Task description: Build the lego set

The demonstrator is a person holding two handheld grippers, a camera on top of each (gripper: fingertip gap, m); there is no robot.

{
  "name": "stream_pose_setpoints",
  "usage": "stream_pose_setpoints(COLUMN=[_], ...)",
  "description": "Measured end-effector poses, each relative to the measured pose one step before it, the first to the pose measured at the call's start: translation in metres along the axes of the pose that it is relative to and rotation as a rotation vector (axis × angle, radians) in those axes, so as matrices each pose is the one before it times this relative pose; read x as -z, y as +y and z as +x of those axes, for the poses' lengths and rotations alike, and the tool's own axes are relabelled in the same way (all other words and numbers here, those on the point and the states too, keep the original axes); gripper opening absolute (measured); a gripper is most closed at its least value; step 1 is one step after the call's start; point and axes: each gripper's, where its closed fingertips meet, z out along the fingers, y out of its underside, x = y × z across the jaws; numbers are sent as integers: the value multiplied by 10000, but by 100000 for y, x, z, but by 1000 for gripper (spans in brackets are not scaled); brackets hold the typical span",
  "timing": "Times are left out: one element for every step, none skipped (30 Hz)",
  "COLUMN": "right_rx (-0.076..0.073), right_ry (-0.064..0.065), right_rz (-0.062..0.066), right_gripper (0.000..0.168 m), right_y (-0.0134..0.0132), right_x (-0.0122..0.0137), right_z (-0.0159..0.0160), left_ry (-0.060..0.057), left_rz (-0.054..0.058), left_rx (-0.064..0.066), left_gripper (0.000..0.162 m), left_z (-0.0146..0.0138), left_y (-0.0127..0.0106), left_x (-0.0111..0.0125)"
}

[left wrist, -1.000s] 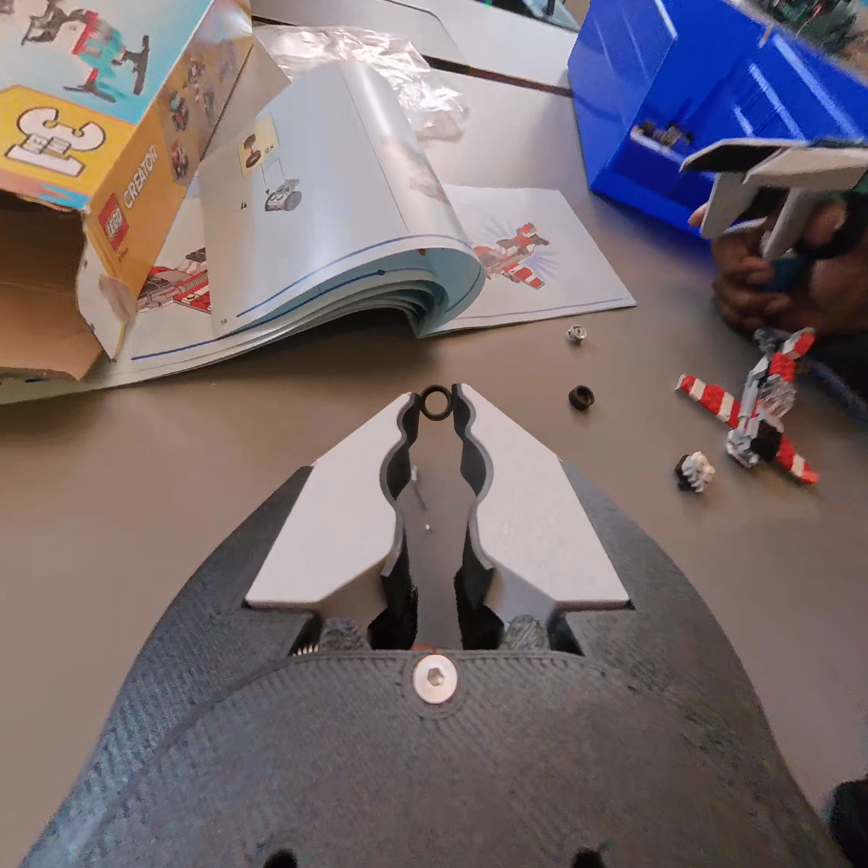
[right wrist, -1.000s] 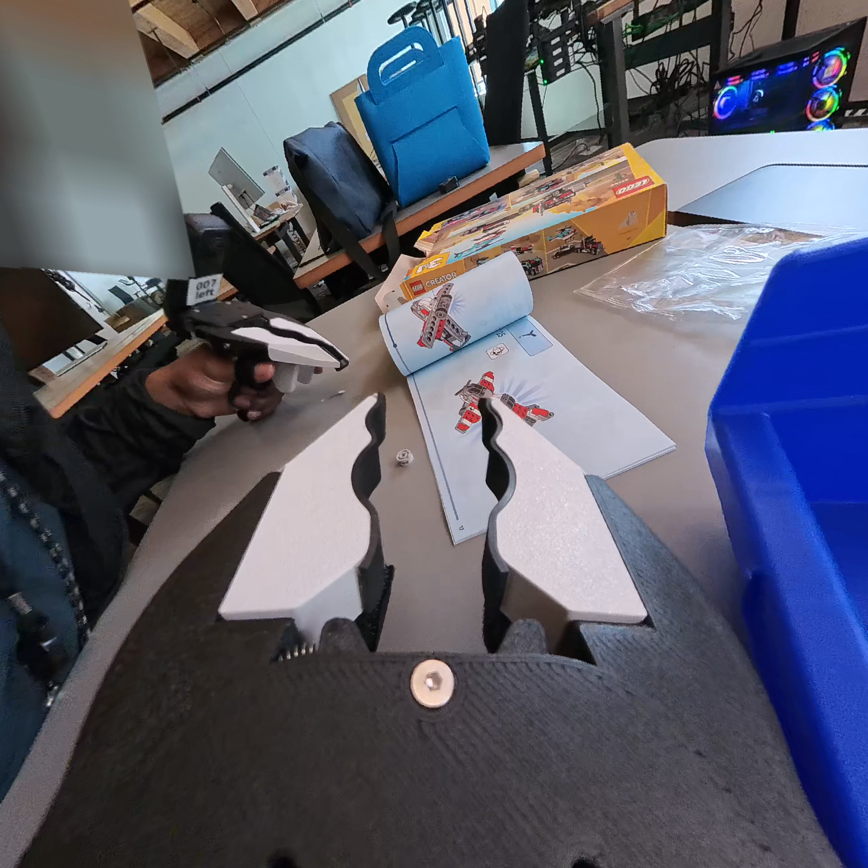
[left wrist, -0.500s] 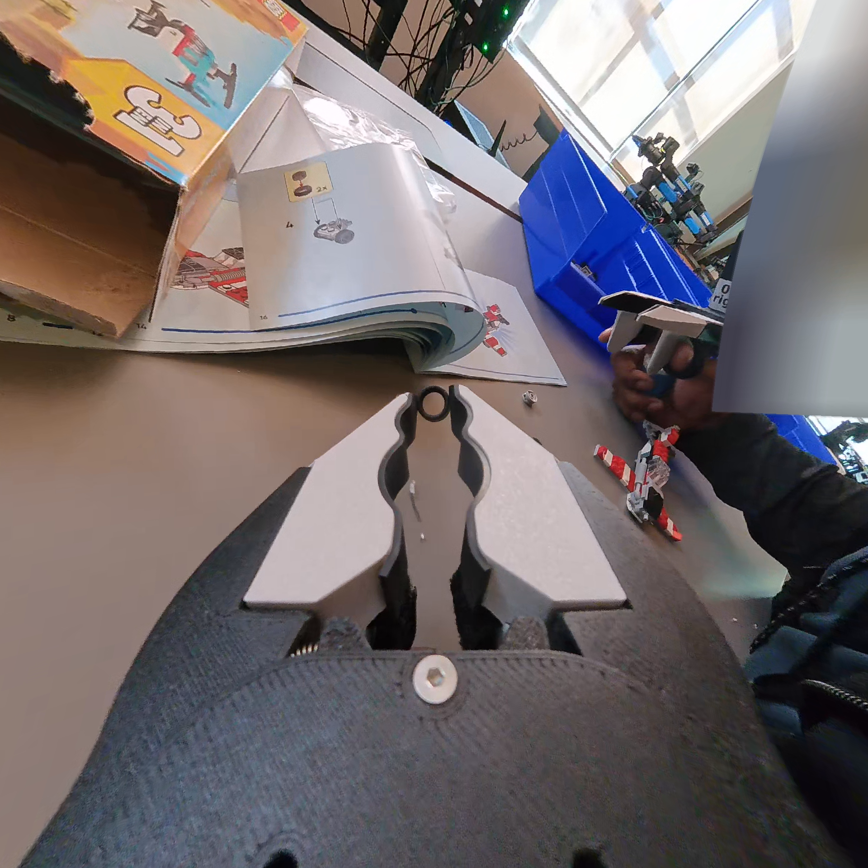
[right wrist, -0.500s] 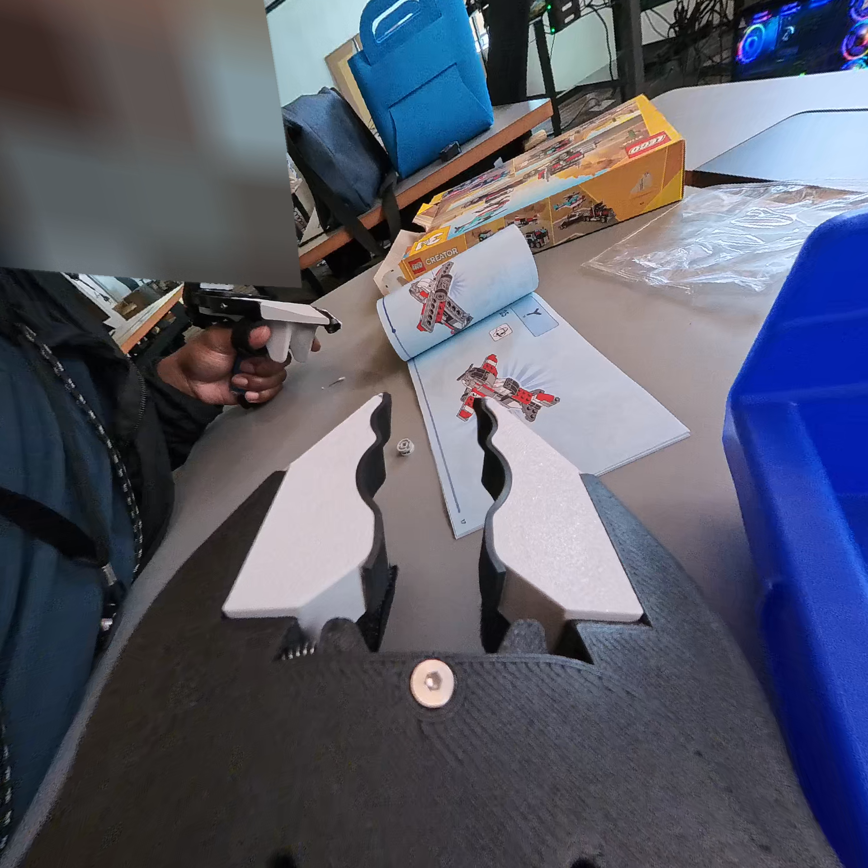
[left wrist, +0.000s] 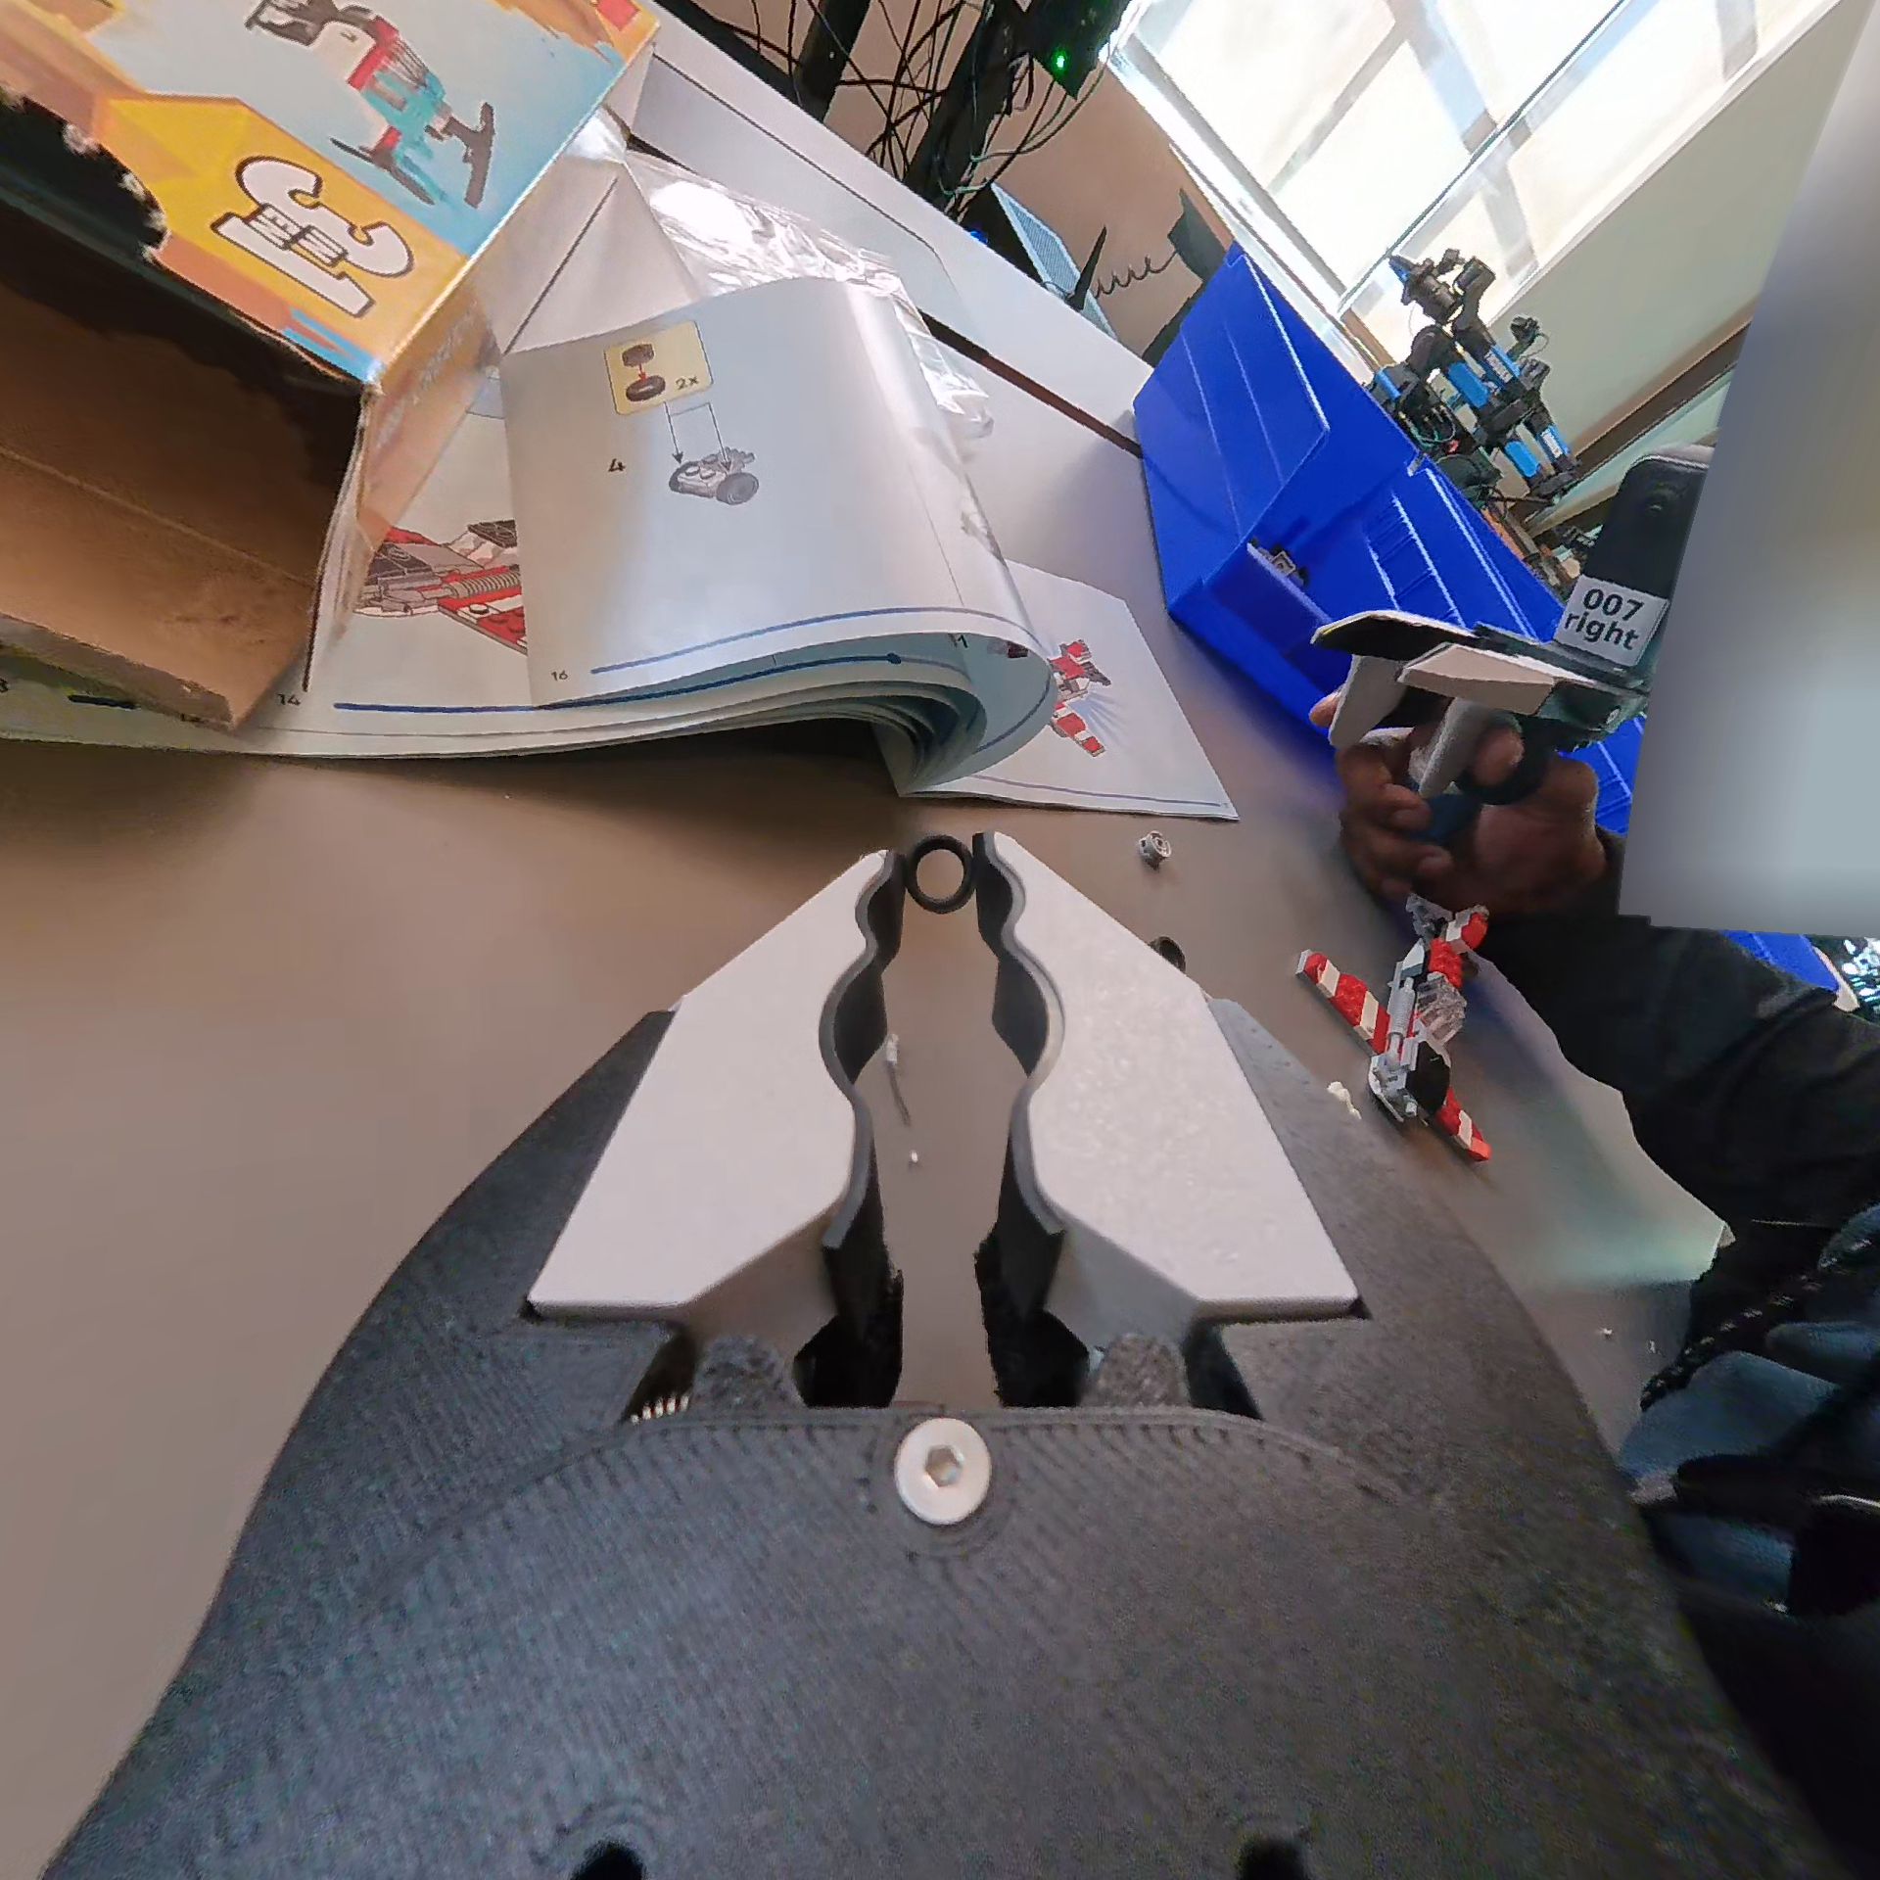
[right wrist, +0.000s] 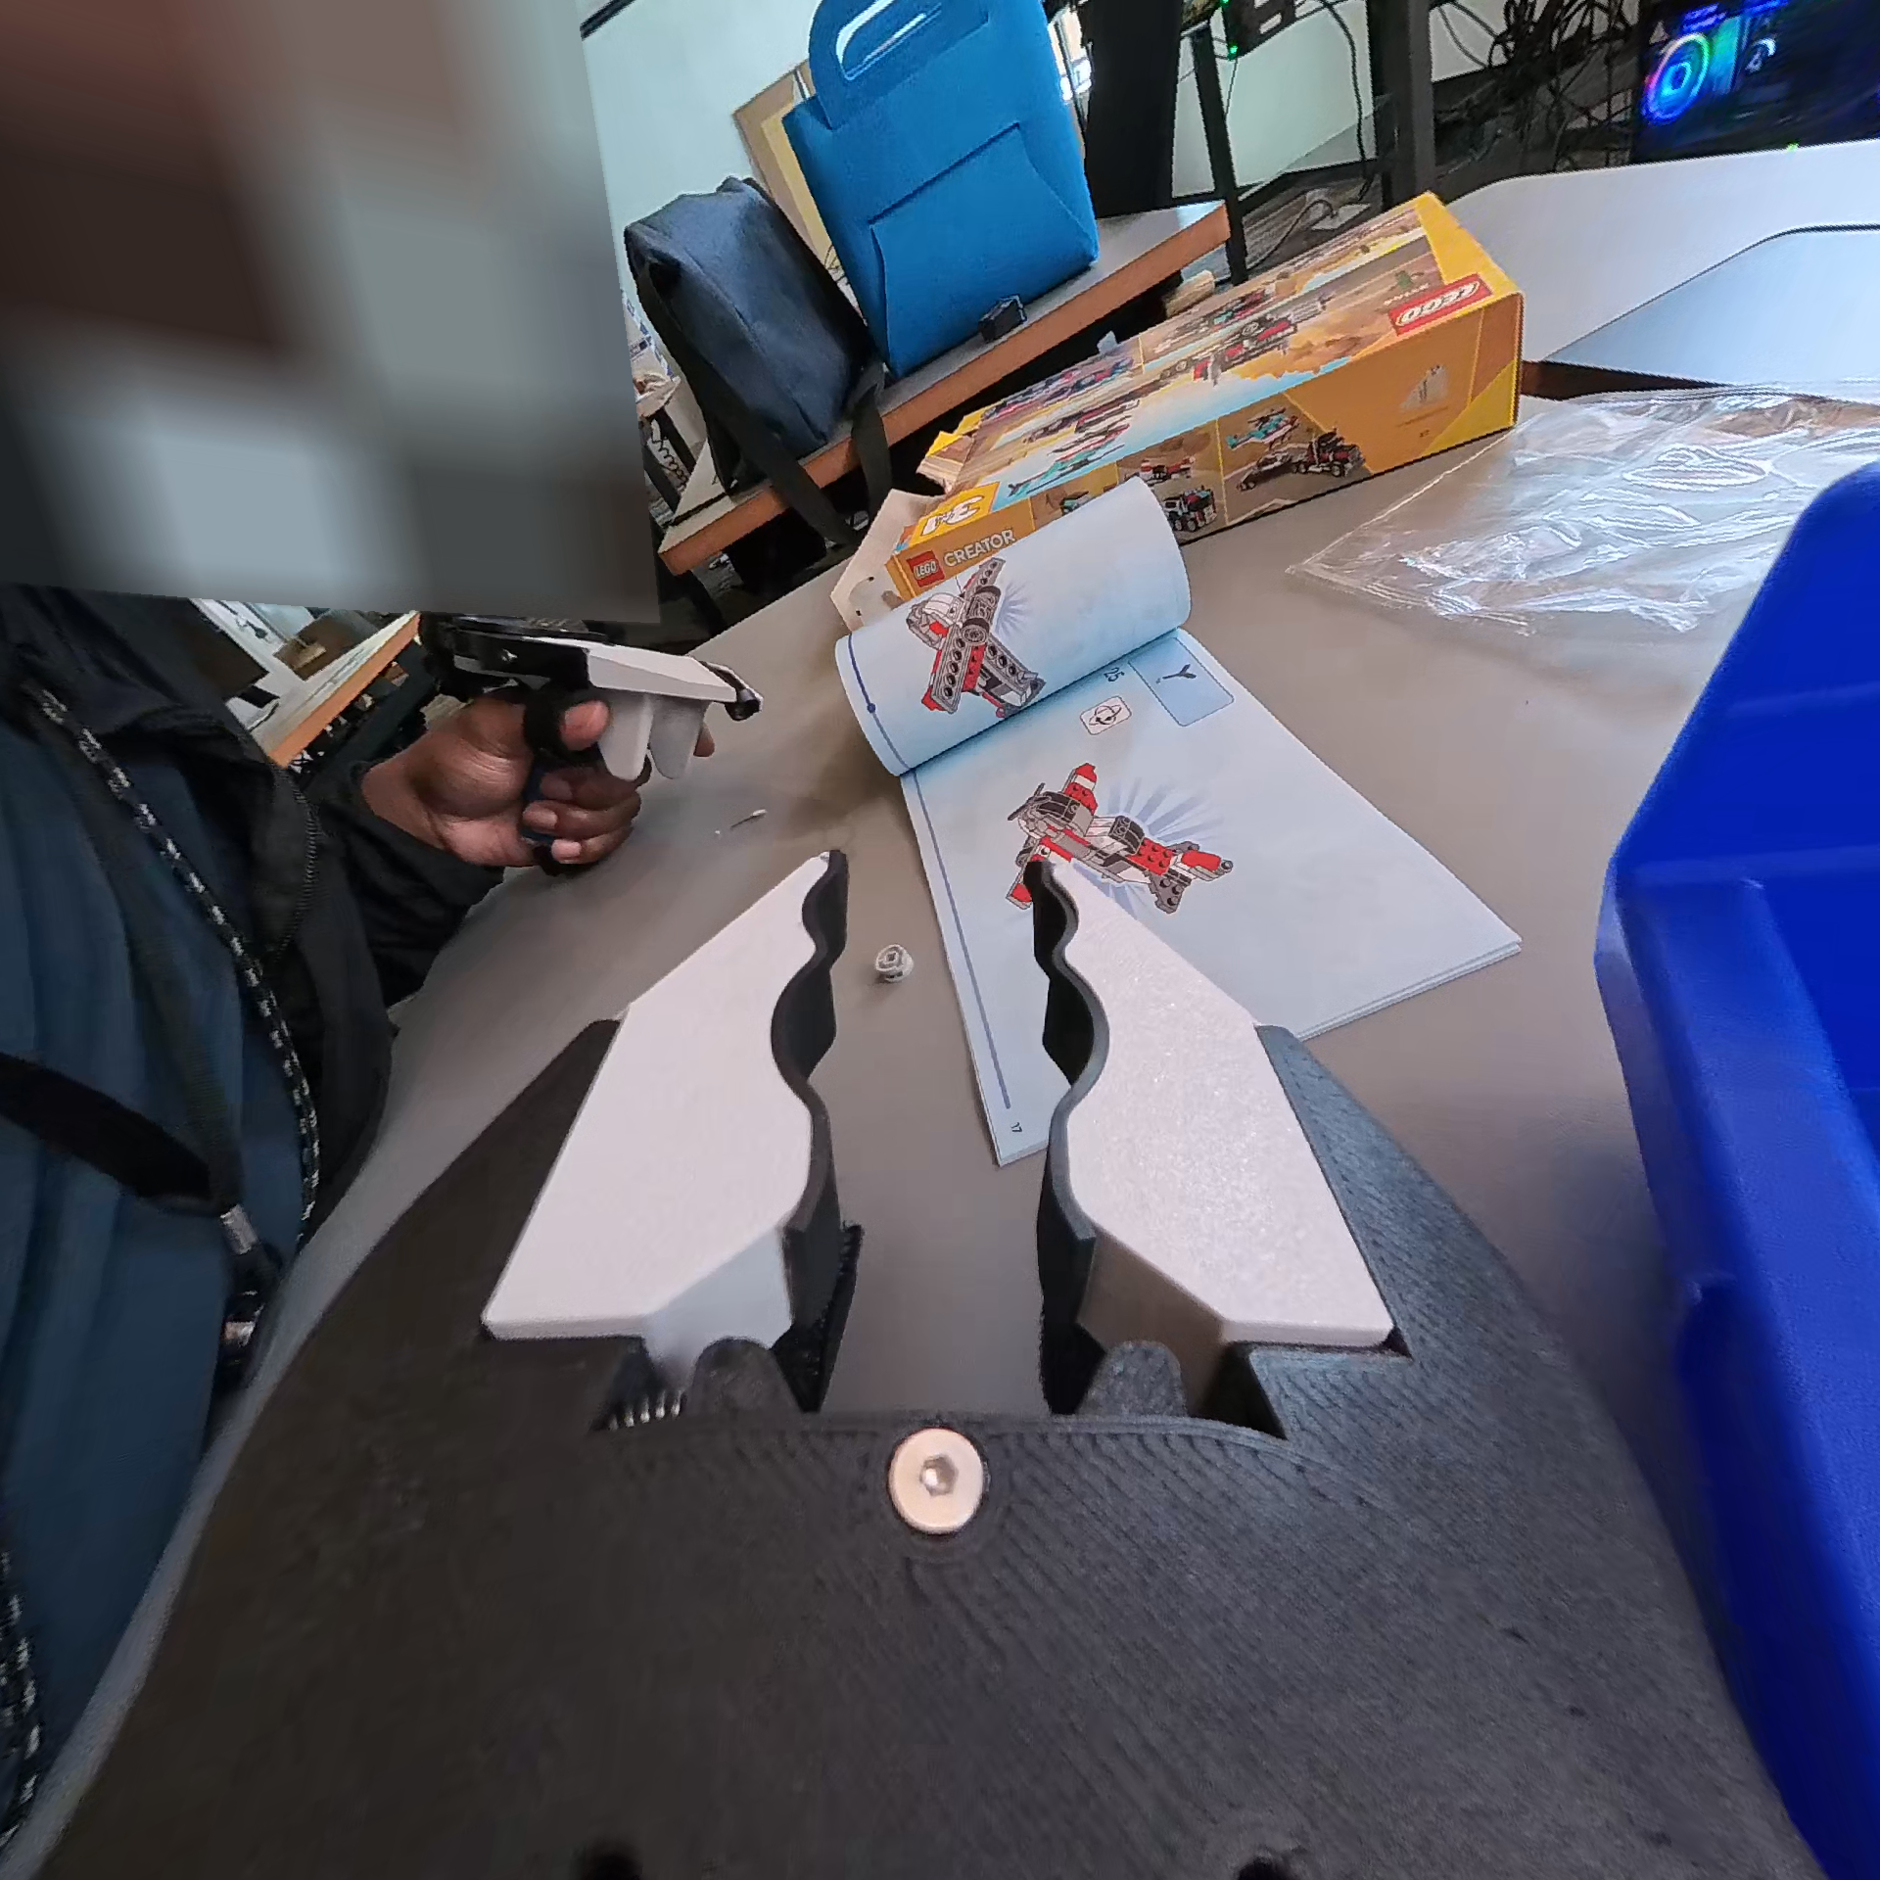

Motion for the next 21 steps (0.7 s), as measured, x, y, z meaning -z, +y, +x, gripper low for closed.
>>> stream_pose_setpoints(right_rx=[4,-8,-7,4,12,26,34,33,30,24,22,27,17,5,3,2,5,13,8,5,14], right_ry=[-32,-32,-32,-31,-20,-18,-16,-13,-18,-18,-19,-37,-27,-30,-33,-27,-9,-20,-34,-50,-80], right_rz=[-25,-19,-4,13,27,37,41,37,29,29,29,24,21,8,-4,-13,-26,-45,-61,-61,-66], right_gripper=[37,37,37,37,37,37,37,37,37,38,38,38,38,38,38,38,38,38,38,38,38], right_y=[28,19,5,-16,-29,-37,-48,-39,-37,-32,-38,-26,-24,-5,6,13,34,58,75,74,88], right_x=[-23,-23,7,11,36,46,47,36,34,40,38,34,21,16,3,-12,-21,-56,-56,-60,-63], right_z=[-44,-27,-26,-36,-39,-54,-59,-44,-61,-49,-44,-77,-50,-43,-44,-31,-17,-38,-54,-56,-111], left_ry=[-8,-13,-17,-11,-4,-5,-5,-2,-2,-8,-11,-6,-9,-26,-32,-15,-1,0,9,32,31], left_rz=[-26,-28,-29,-26,-18,-6,2,6,4,-1,-10,-10,2,11,-3,-29,-41,-44,-53,-71,-89], left_rx=[-7,-15,-23,-24,-14,-1,1,-6,-9,-13,-21,-25,-24,-21,-19,-16,-20,-36,-67,-117,-173], left_gripper=[14,14,14,14,15,15,14,14,14,14,14,15,15,15,14,14,15,15,15,15,15], left_z=[-4,-6,7,15,15,3,6,10,26,22,29,36,31,11,-7,-2,29,23,58,128,167], left_y=[21,34,37,34,21,8,-8,-7,6,16,18,25,13,-4,6,35,47,33,44,61,78], left_x=[-35,-33,-36,-38,-17,-15,-5,-1,-6,-9,-19,-12,-7,3,-17,-39,-63,-77,-84,-113,-118])
